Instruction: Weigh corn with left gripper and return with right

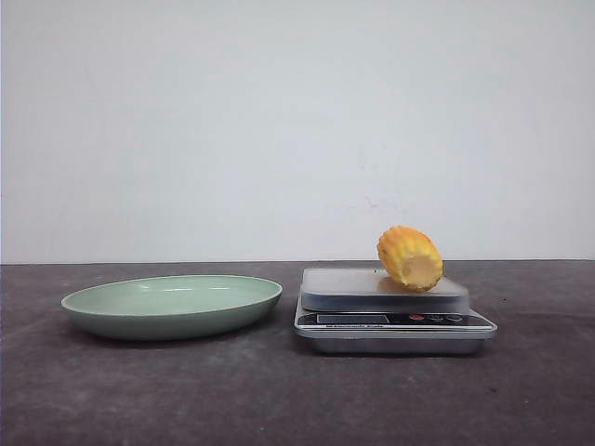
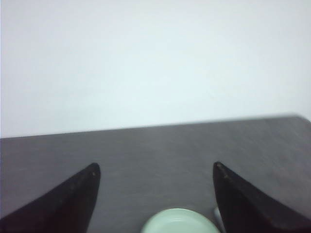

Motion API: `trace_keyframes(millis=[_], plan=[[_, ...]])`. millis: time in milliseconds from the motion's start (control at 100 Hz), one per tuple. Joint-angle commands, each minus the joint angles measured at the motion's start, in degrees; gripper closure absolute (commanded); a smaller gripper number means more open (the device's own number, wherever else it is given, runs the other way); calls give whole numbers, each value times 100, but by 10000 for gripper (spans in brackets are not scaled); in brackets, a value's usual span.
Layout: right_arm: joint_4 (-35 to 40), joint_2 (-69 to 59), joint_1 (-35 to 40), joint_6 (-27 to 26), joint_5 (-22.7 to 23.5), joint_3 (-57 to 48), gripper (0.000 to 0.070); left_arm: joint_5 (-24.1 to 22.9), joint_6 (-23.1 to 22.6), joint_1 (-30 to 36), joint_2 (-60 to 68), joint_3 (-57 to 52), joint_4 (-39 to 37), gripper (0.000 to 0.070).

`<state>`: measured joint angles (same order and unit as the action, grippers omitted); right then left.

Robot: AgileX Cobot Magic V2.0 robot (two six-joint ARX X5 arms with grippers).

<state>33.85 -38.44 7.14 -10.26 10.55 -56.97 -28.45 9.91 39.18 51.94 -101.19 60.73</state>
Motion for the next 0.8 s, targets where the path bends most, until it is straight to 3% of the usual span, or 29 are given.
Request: trace_keyframes(millis=[0,180,370,790], plan=[[-52,-96,52,83,24,-114,166,-234,271,37,-452,-68,404,268],[-57,-286,219,83,39,-114,165,-929,1062,20,-1668,125,1600,268],[-61,-693,444,94,42,-114,130,-896,1663,-299,-2789,970,2197,268],[-568,-2413,1276,17,-278,-114,130,1248,1814,-1762,-4299,3204,2186,267]])
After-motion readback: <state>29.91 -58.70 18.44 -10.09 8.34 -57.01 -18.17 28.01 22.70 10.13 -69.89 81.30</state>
